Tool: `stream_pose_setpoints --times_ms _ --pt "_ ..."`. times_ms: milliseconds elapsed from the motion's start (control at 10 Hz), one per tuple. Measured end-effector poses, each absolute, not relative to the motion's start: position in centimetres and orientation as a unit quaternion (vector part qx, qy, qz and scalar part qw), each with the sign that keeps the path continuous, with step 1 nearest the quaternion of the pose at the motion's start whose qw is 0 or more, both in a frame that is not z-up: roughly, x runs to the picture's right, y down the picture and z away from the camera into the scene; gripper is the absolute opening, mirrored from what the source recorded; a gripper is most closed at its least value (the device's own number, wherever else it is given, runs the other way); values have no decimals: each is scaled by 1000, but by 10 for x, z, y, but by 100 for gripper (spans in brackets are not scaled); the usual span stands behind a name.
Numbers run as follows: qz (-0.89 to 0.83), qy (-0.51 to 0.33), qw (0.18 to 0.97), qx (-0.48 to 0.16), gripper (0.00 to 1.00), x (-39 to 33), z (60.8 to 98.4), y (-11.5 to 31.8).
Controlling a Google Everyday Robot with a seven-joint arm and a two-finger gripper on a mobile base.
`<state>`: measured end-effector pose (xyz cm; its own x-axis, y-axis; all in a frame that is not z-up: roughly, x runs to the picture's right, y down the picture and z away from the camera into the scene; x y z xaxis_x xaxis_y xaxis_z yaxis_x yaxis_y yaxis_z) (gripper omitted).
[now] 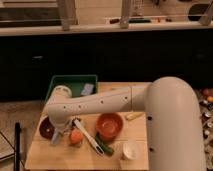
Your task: Wipe purple bowl with towel
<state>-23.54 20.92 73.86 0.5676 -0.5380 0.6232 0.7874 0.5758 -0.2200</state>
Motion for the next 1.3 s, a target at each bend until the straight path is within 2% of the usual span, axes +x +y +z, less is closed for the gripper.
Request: stream_pose_setpoints --times_ms 1300 --pt "-438 -257 828 -238 2 -259 761 169"
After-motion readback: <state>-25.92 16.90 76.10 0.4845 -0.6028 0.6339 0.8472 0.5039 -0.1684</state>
